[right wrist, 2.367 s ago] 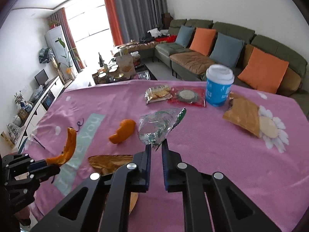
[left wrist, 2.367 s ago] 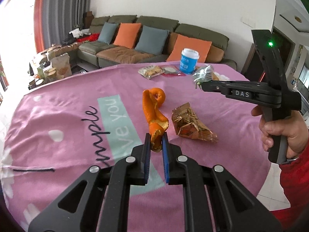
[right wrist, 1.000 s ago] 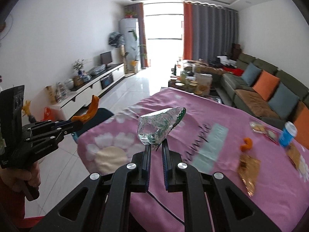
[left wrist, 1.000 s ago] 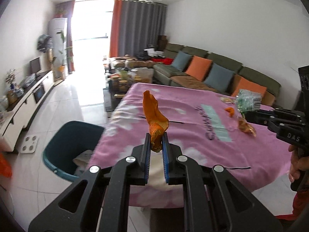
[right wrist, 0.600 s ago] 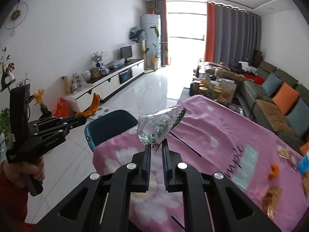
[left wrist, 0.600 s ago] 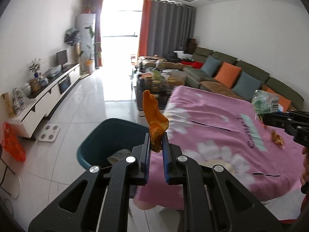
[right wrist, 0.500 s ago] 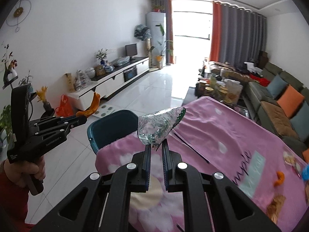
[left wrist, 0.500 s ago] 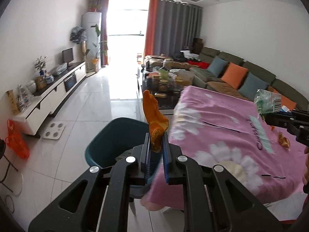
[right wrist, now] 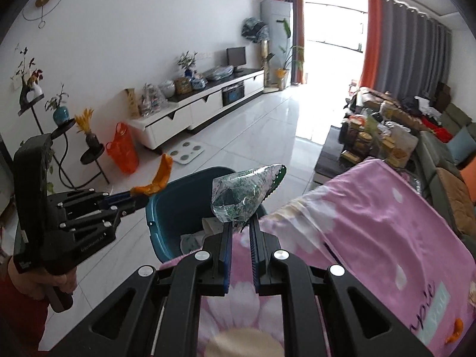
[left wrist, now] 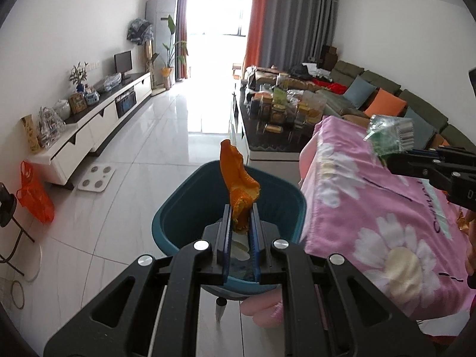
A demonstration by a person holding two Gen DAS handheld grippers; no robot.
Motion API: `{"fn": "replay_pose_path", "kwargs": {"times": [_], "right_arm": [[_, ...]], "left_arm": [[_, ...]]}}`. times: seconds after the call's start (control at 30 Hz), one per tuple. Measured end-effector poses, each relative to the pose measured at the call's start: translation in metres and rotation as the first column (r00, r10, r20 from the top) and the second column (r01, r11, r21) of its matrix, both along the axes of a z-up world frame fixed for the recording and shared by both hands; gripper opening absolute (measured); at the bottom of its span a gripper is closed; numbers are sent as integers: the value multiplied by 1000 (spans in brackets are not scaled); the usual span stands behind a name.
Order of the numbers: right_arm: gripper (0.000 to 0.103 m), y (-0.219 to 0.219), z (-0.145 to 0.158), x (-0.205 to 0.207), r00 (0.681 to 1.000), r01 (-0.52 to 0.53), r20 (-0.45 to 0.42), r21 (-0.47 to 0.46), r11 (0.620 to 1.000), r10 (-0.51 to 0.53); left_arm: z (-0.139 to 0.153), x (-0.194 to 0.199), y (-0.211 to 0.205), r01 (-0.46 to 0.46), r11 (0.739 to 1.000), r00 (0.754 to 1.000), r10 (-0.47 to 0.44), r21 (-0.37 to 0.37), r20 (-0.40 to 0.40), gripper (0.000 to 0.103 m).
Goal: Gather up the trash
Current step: 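Carry the peel and plastic bag to the teal bin and open both tools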
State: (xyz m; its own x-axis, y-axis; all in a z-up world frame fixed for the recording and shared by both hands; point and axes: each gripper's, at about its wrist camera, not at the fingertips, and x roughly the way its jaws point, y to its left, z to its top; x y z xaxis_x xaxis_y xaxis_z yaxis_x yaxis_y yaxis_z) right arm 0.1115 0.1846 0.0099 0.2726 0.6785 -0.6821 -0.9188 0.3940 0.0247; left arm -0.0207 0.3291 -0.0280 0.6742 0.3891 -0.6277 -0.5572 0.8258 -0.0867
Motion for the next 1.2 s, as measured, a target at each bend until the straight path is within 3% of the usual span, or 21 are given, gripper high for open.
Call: {"fn": "replay_pose_path", "kwargs": {"times": [0.53,0.8,1.2], "right_arm": [[11,96,-57,36,987,-124,-117,-163,979,105],[13,136,-85,46,975,-185,-172,-261,948,143],[18,161,-112,53,958,-249,-229,-371,895,172]], "left_arm": [[-60,68,34,-4,996,993,-6,-92,-114,11],[-88,97,50,-11,991,985,-12,-132,-170,12],[-114,122,67,-42,983,971,-1,-177,-239,12]]}}
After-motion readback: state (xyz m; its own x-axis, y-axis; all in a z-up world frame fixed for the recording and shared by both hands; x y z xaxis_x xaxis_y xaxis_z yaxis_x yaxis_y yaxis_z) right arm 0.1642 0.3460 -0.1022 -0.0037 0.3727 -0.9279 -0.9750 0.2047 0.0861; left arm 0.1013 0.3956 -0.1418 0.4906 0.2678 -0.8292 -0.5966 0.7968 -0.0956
